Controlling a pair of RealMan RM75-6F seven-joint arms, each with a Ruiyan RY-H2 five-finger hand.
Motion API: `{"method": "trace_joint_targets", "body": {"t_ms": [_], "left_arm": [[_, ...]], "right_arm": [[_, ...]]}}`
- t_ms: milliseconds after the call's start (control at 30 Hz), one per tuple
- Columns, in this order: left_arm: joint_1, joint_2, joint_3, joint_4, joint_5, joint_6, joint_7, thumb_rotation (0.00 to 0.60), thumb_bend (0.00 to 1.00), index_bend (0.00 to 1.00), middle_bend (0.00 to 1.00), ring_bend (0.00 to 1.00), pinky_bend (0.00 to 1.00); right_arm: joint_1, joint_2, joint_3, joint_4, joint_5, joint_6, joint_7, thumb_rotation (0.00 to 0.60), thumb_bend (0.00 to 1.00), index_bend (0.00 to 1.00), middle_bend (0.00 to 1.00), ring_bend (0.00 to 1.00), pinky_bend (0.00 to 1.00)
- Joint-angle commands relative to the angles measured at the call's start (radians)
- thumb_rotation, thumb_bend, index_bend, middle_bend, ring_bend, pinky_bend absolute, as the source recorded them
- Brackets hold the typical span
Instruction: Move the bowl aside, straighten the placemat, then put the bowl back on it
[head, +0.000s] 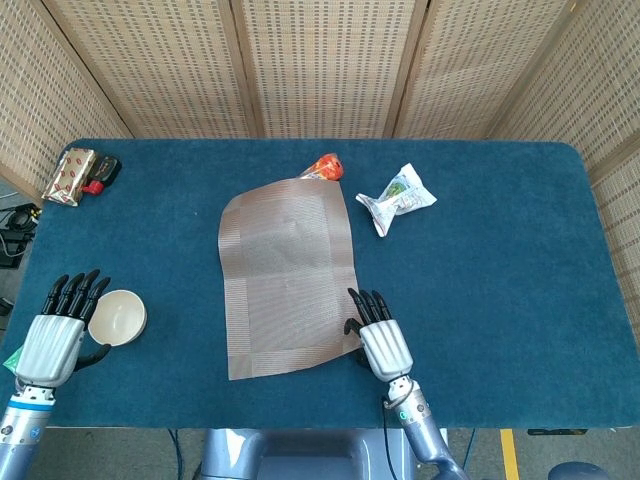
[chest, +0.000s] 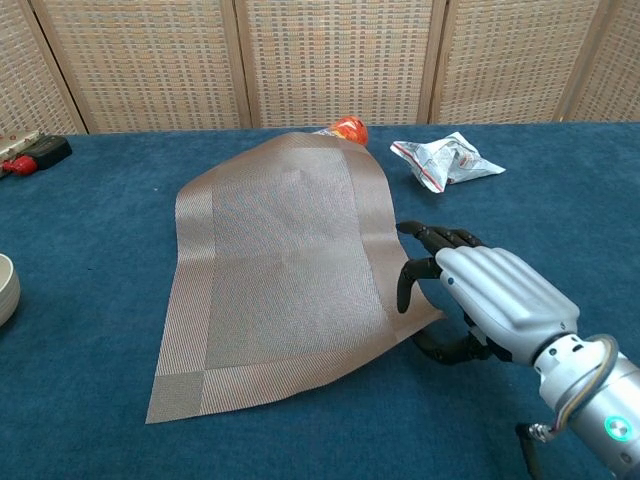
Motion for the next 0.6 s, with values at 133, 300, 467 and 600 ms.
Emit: {"method": "trace_joint_targets", "body": {"t_ms": [133,300,467,600], "left_arm": [[0.000,-0.002,0.000,-0.001,-0.001,-0.003,0.006,0.600,0.05,0.00,0.00,0.00,0.00],[0.000,-0.003,-0.001,-0.001,-0.003,-0.004,0.008,0.600,0.05,0.00,0.00,0.00,0.00],[0.000,-0.003,-0.003,0.000,-0.005,-0.004,0.009,0.600,0.05,0.00,0.00,0.00,0.00],[0.000,-0.003,-0.002,-0.001,-0.003,-0.003,0.009,0.600,0.05,0.00,0.00,0.00,0.00]], "right_arm": [[-0.006,-0.001,-0.006,0.012,-0.002,0.003,0.017,0.600,0.51,0.59,0.16,0.00,0.02],[-0.007,0.002,-0.005,0.015,-0.004,0.008,0.022,0.600,0.53,0.65,0.19,0.00,0.05],[-0.010,0.005,-0.004,0.012,-0.006,0.015,0.023,0.600,0.58,0.69,0.22,0.00,0.06],[-0.013,0.011,-0.003,0.001,-0.006,0.020,0.020,0.600,0.62,0.69,0.22,0.00,0.06]]}}
